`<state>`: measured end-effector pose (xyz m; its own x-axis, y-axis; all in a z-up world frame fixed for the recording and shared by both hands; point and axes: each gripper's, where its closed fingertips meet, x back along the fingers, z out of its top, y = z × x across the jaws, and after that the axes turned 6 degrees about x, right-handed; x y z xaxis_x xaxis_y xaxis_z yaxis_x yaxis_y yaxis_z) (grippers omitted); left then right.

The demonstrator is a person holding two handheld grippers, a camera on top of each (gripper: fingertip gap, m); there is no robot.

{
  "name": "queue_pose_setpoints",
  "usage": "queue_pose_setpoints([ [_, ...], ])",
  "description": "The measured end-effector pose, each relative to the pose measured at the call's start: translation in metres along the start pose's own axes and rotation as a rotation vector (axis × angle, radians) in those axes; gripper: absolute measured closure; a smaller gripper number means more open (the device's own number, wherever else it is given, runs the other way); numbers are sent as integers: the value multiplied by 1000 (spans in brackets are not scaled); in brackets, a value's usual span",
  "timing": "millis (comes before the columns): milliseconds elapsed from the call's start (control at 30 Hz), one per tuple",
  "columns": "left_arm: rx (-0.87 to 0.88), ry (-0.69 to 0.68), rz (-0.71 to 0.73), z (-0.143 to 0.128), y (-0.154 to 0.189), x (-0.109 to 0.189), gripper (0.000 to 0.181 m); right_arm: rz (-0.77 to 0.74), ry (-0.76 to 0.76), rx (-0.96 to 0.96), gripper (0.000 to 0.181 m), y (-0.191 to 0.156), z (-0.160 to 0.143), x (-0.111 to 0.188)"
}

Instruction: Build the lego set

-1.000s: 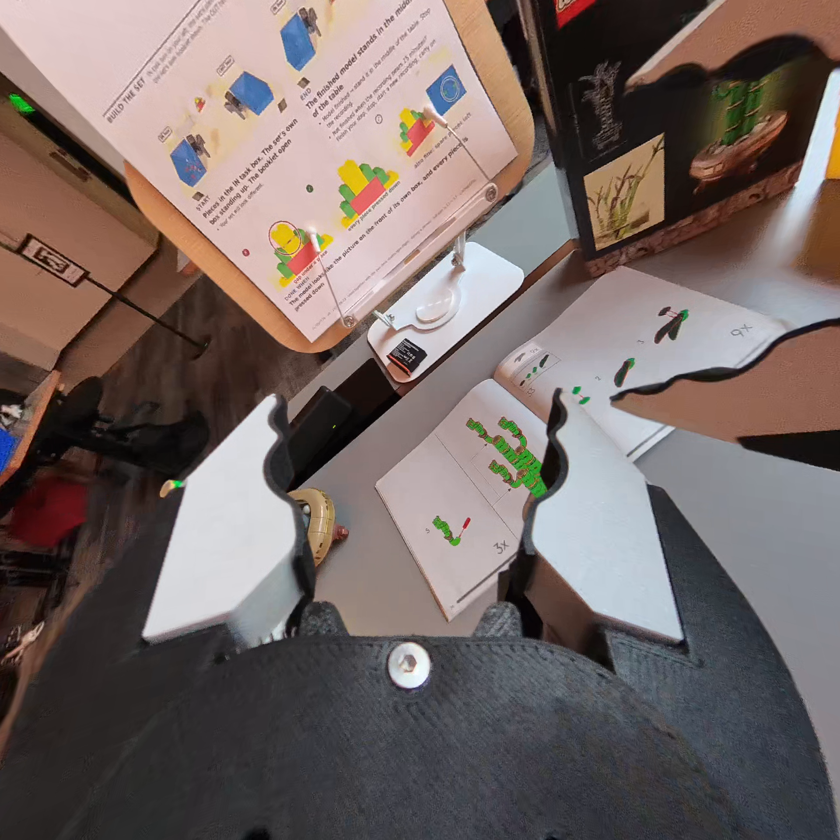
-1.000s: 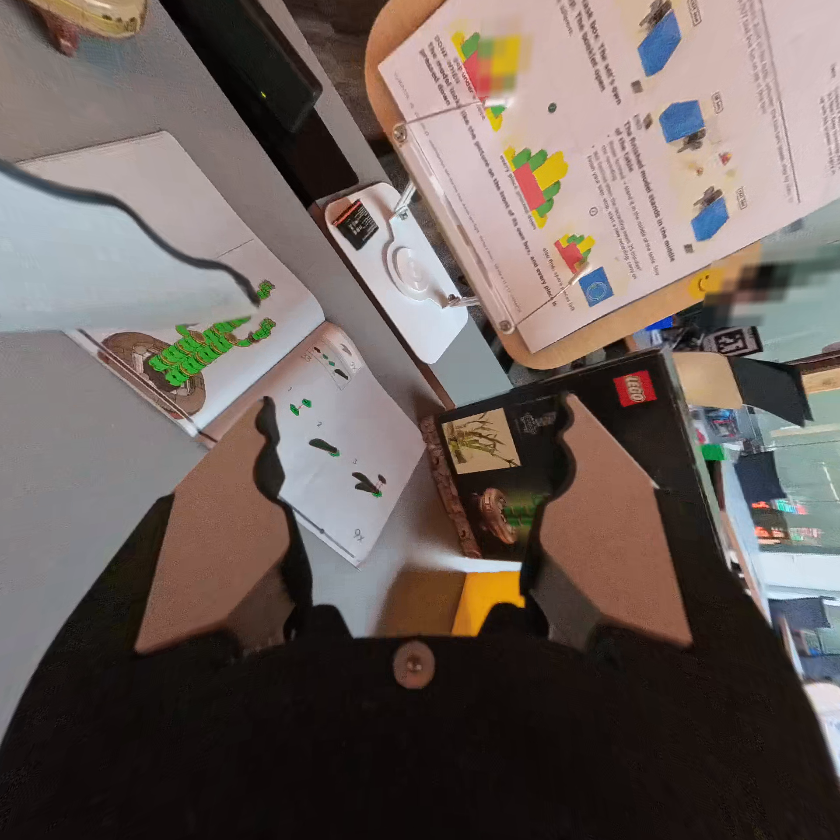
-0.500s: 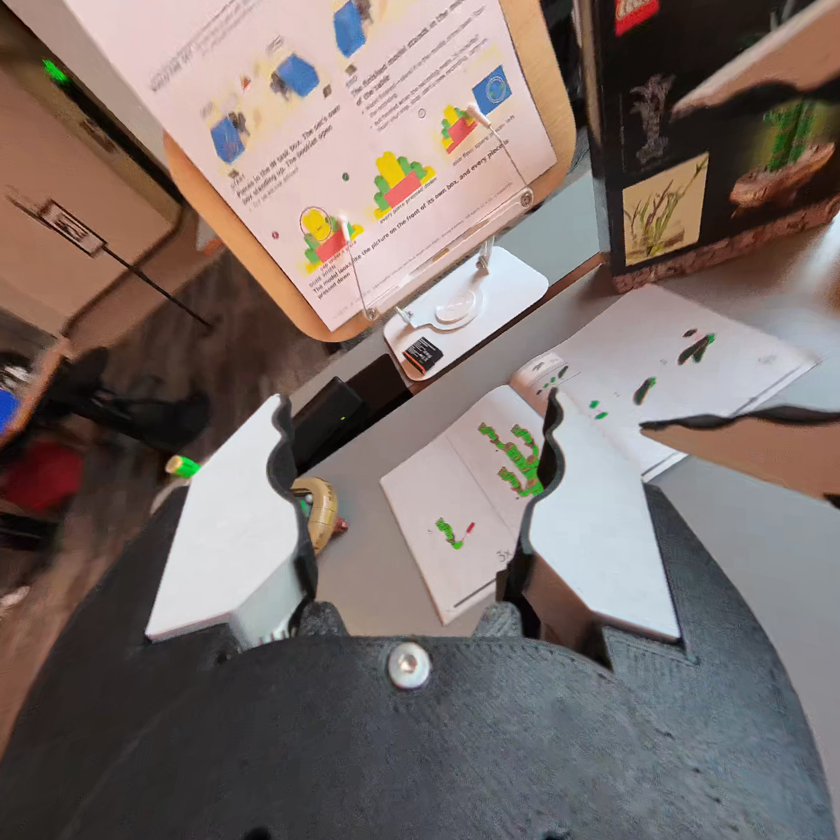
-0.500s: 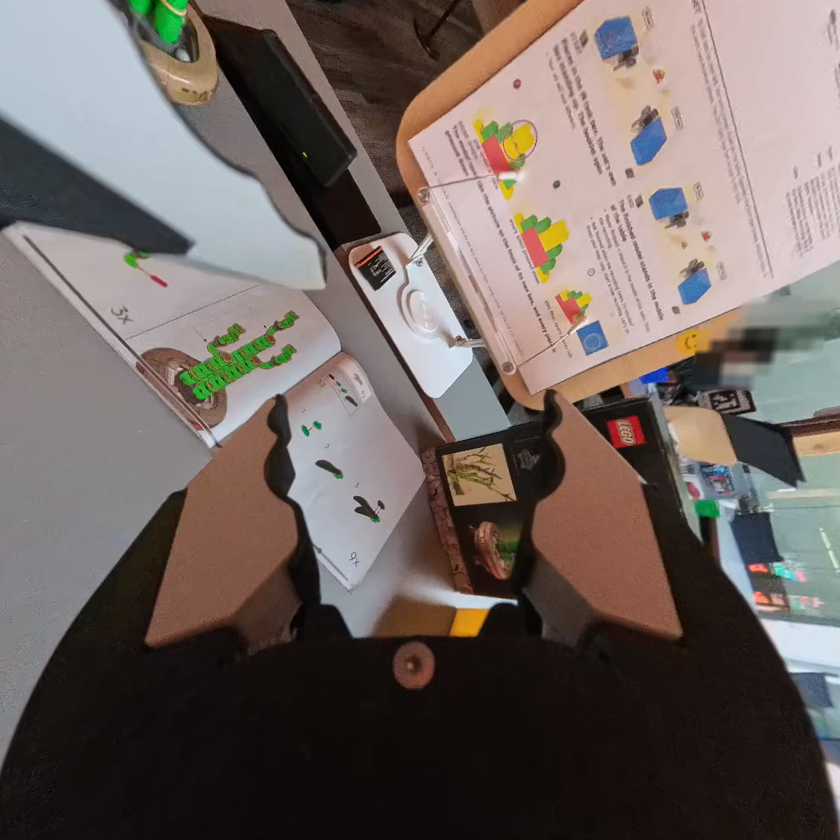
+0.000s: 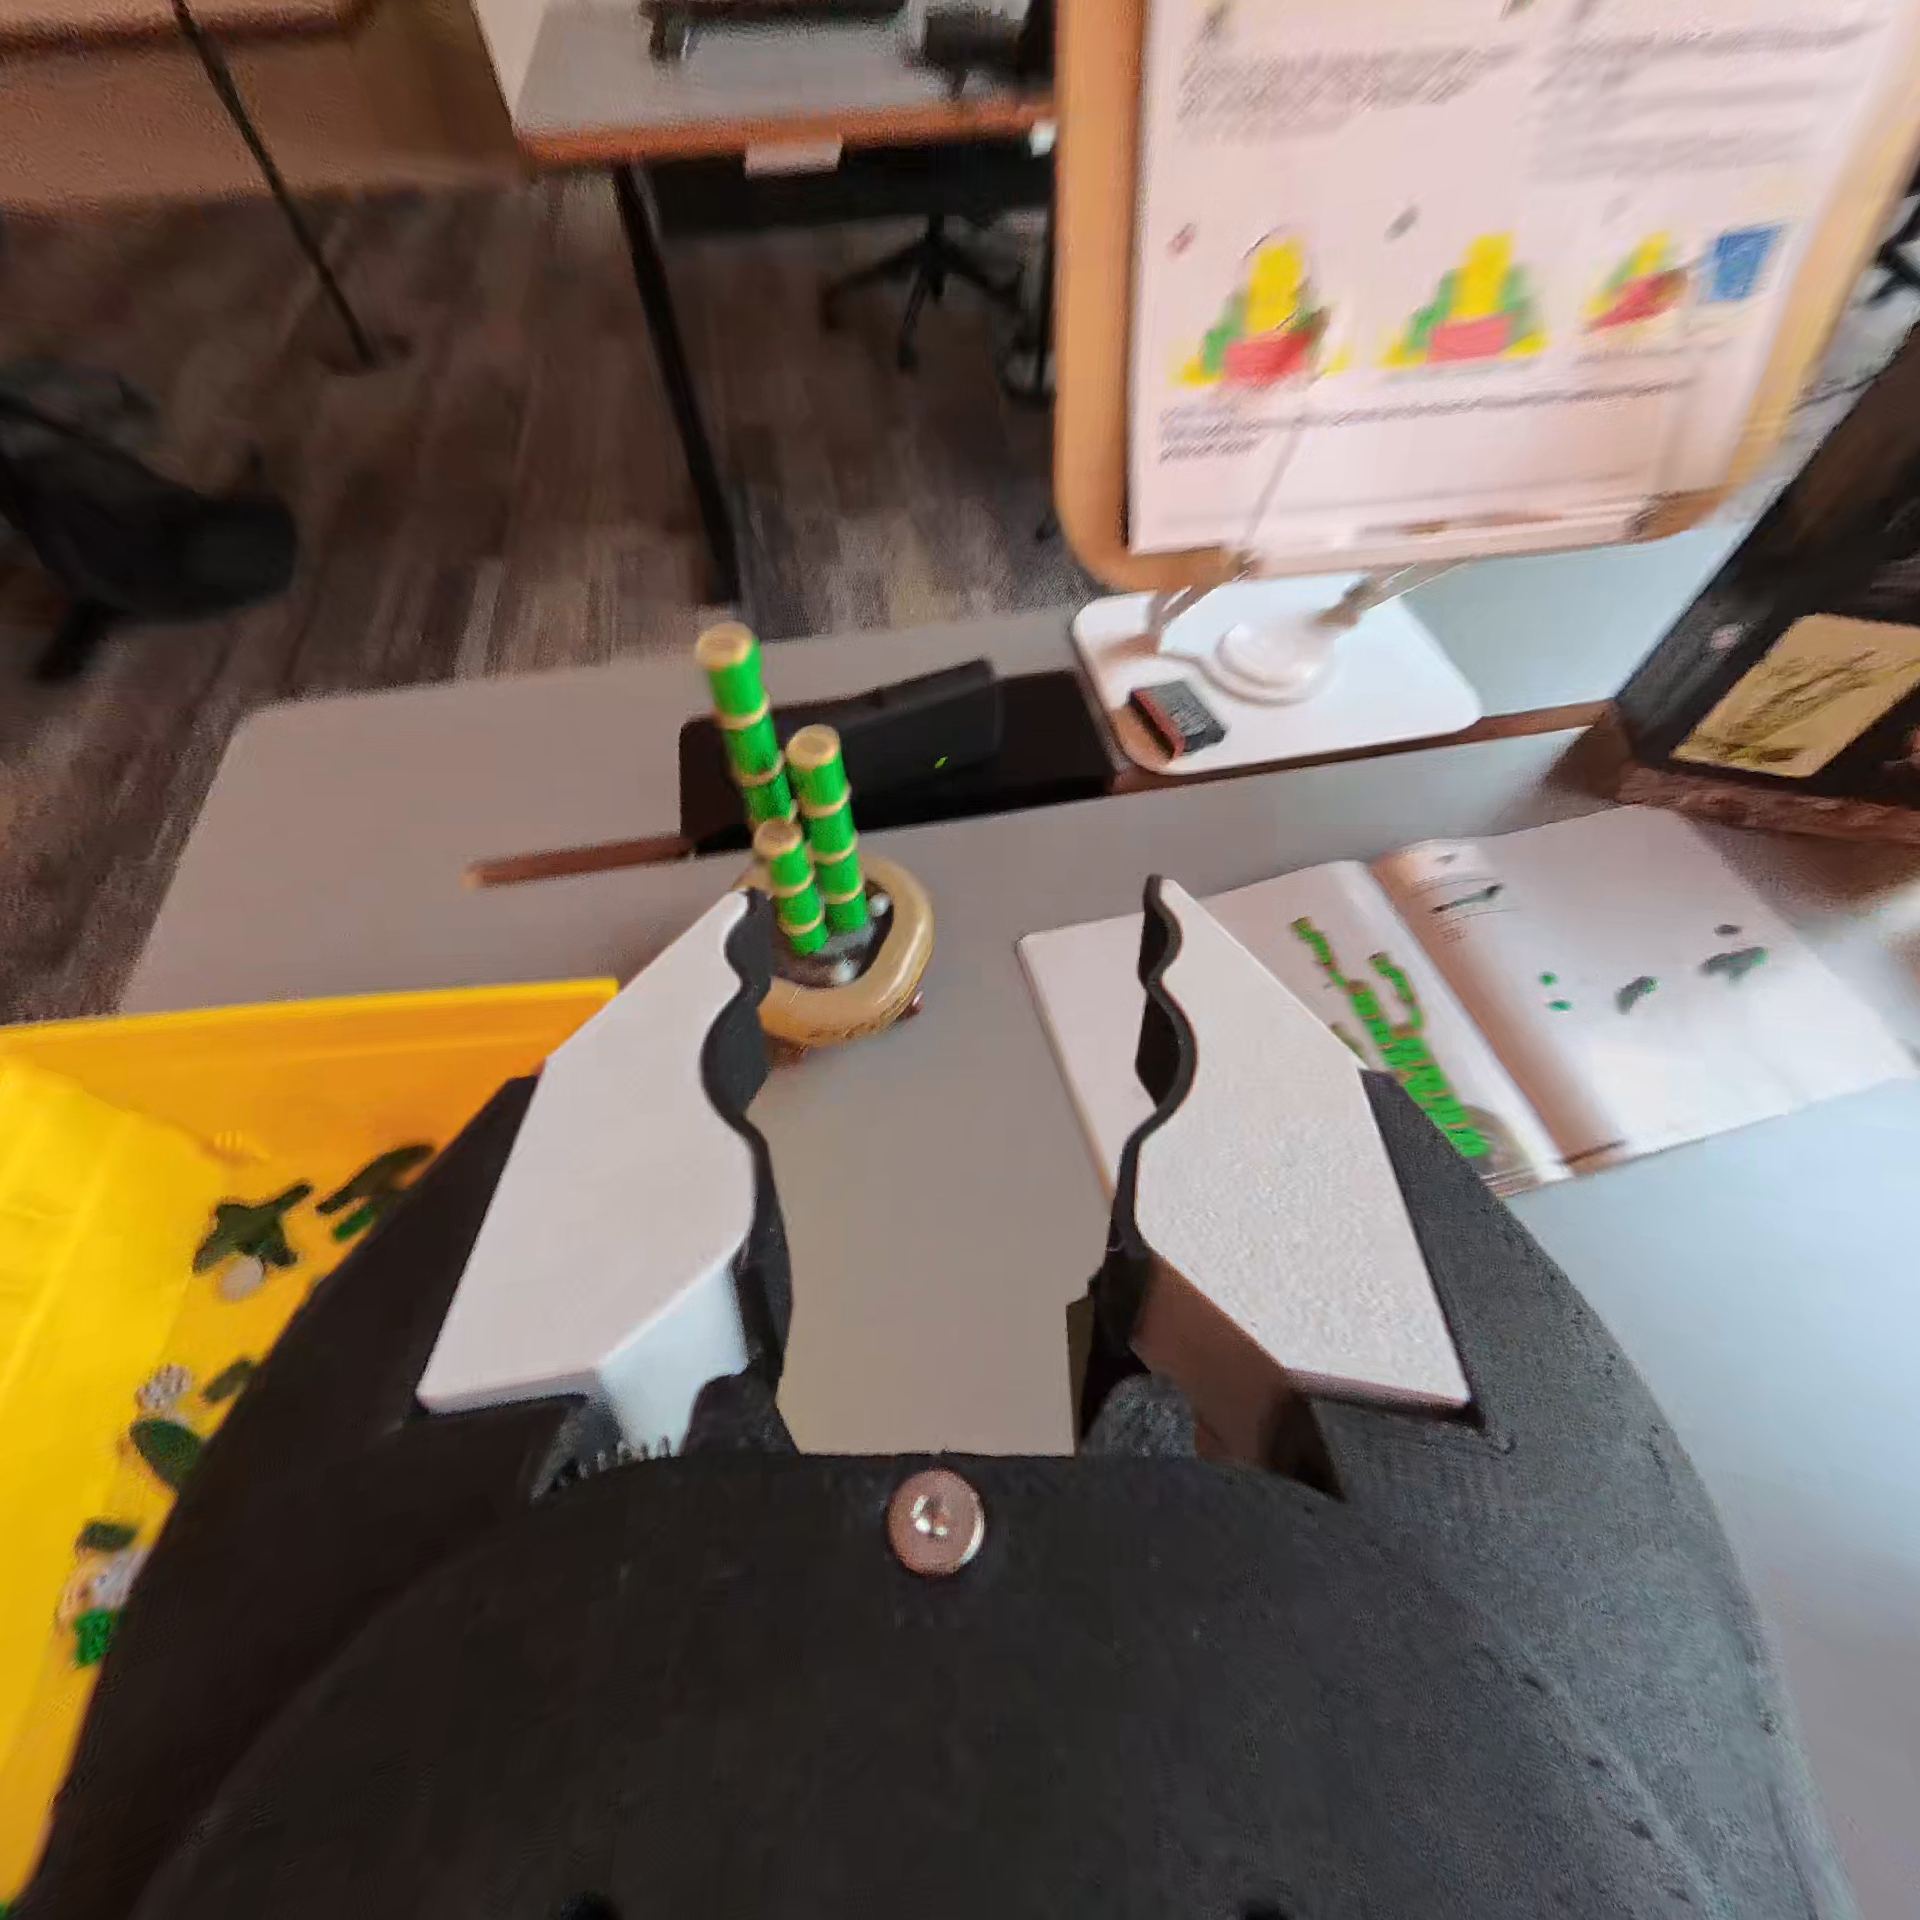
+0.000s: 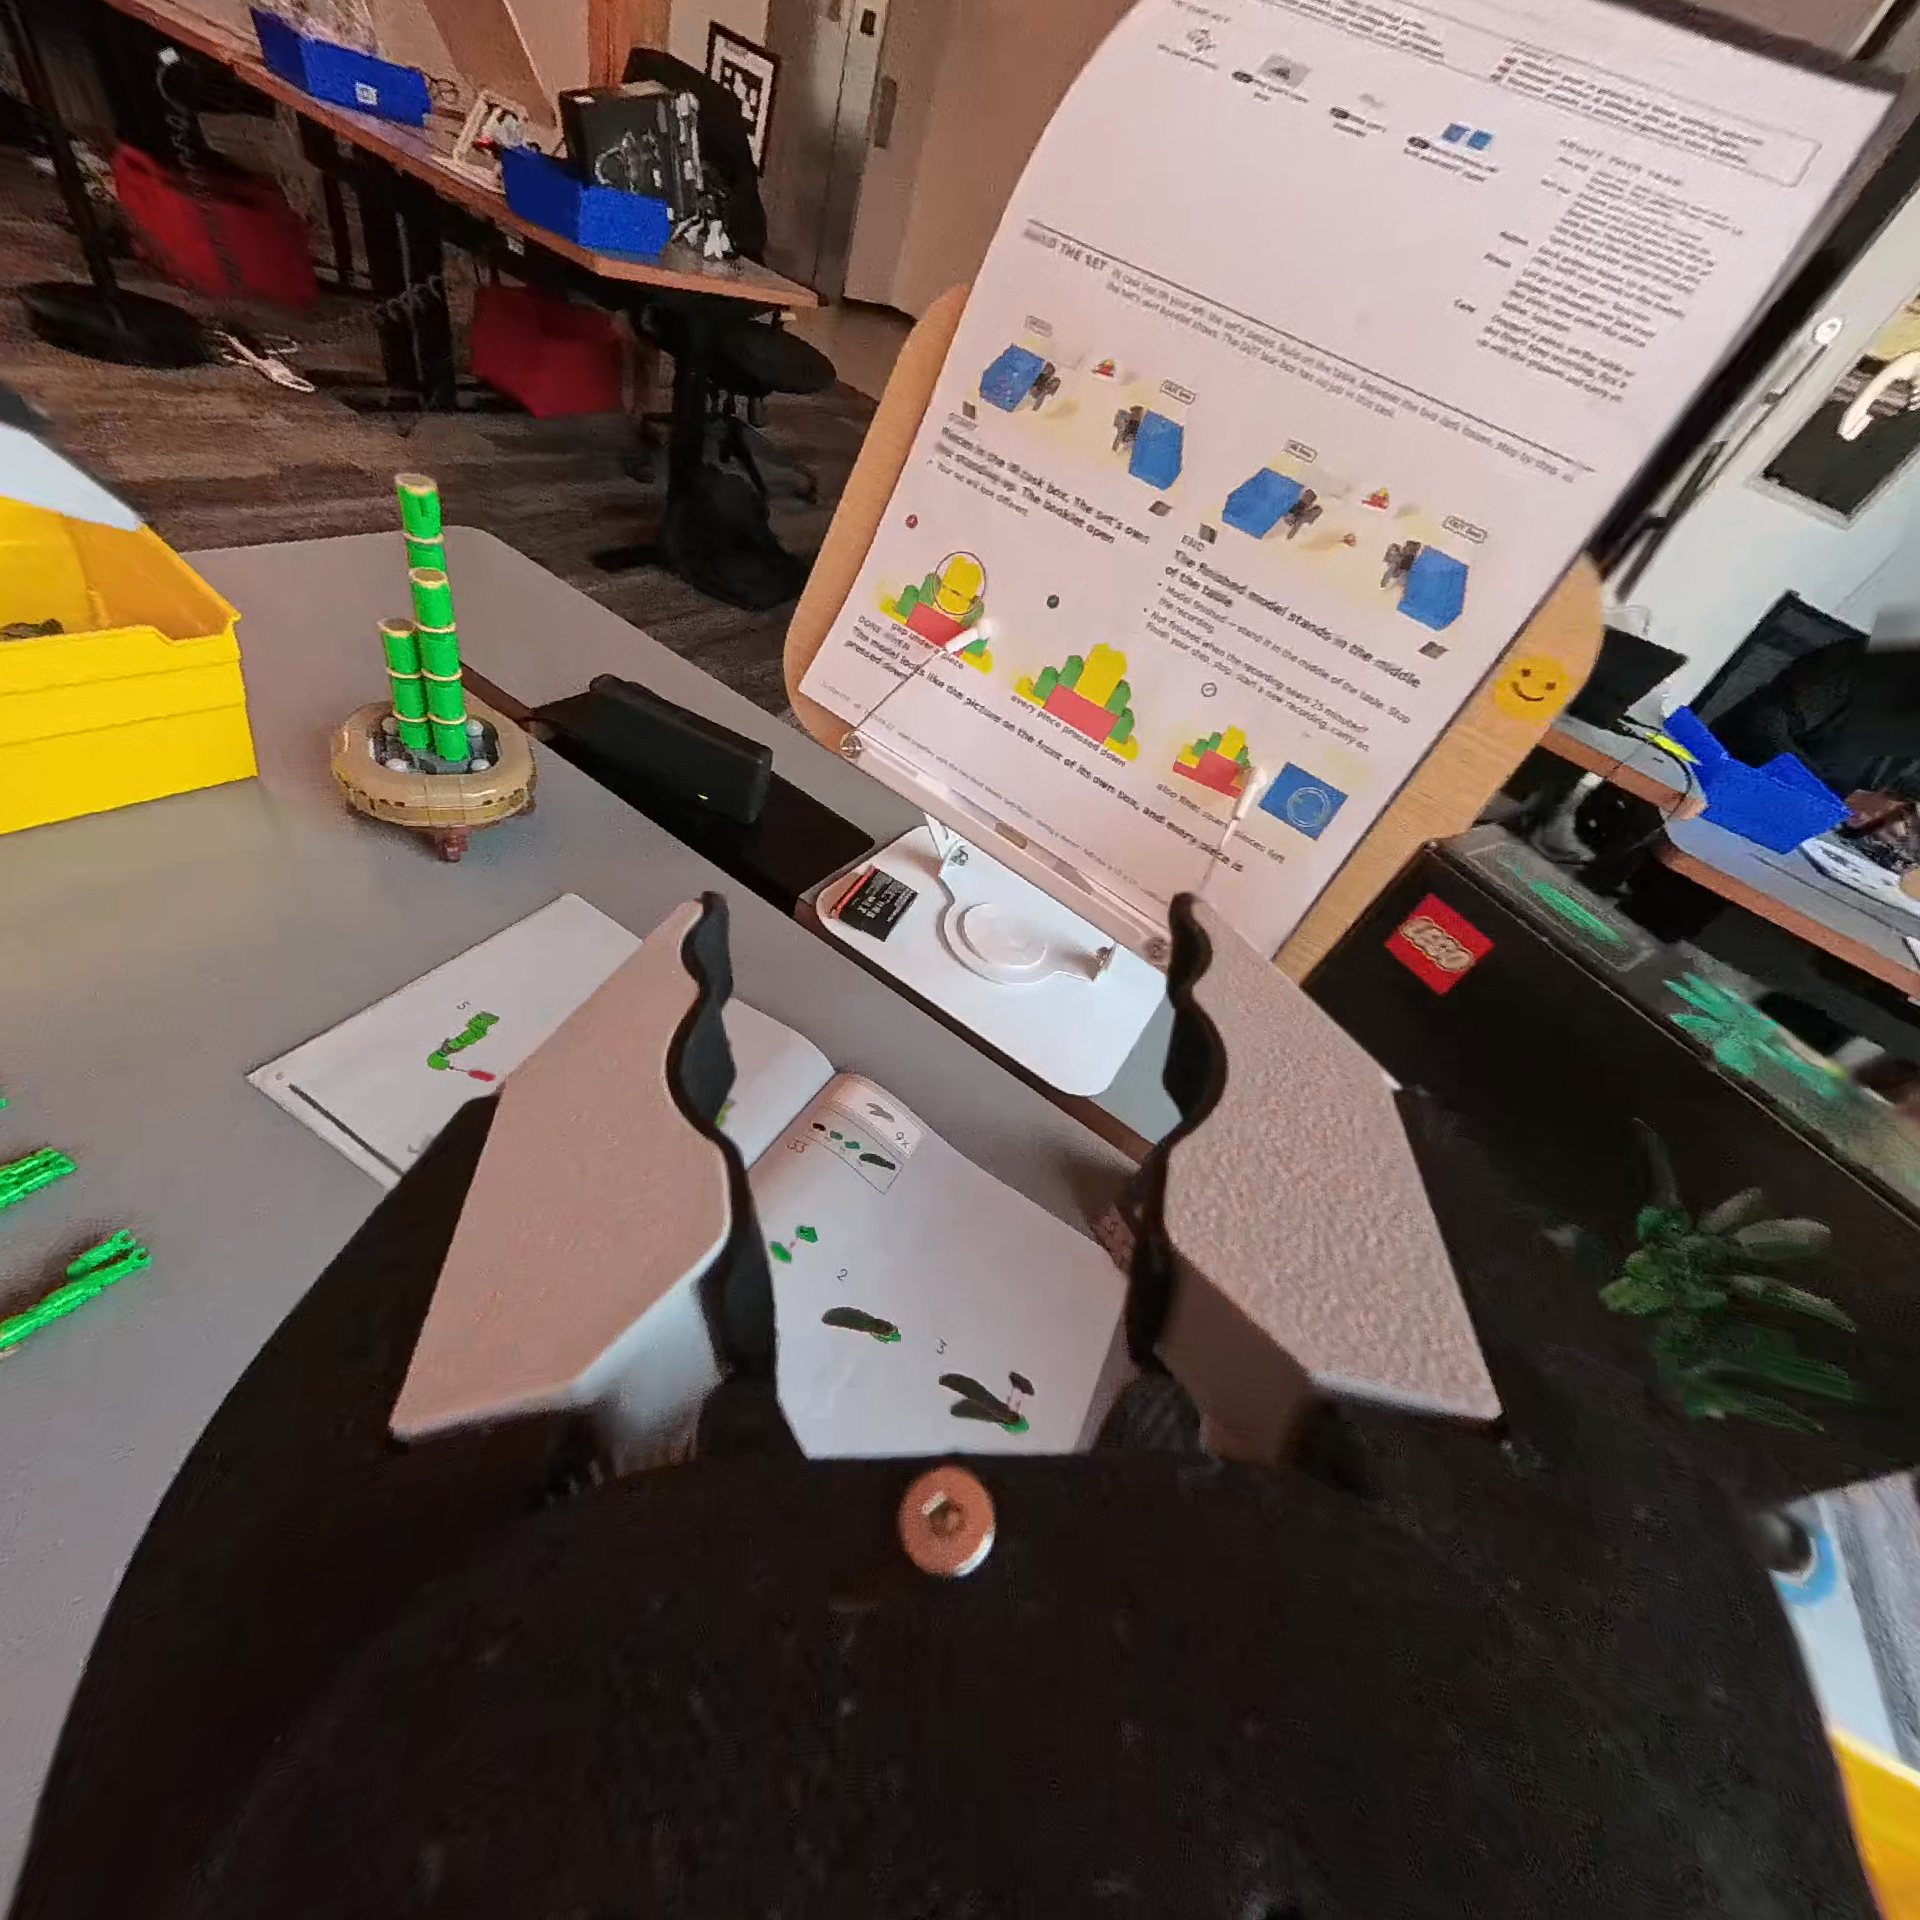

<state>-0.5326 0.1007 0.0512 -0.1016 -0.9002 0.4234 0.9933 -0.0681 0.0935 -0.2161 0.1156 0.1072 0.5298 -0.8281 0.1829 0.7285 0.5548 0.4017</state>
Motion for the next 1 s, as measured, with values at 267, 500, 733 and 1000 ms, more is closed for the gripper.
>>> queue_pose_setpoints([
  [267,-122,-152,-31,-62,-31,-57,102,571,215,-18,63,-164,-30,-96],
  [500,81,11,-66,-32,-52,-32,99,671,93,-64,46,-257,-28,-213],
  [733,227,202,-116,5,-68,12,102,606,-126,8,42,-303,-47,-288],
  [1000,178,162,-58,-1,-70,7,103,562,-239,32,59,-317,-61,-315],
])
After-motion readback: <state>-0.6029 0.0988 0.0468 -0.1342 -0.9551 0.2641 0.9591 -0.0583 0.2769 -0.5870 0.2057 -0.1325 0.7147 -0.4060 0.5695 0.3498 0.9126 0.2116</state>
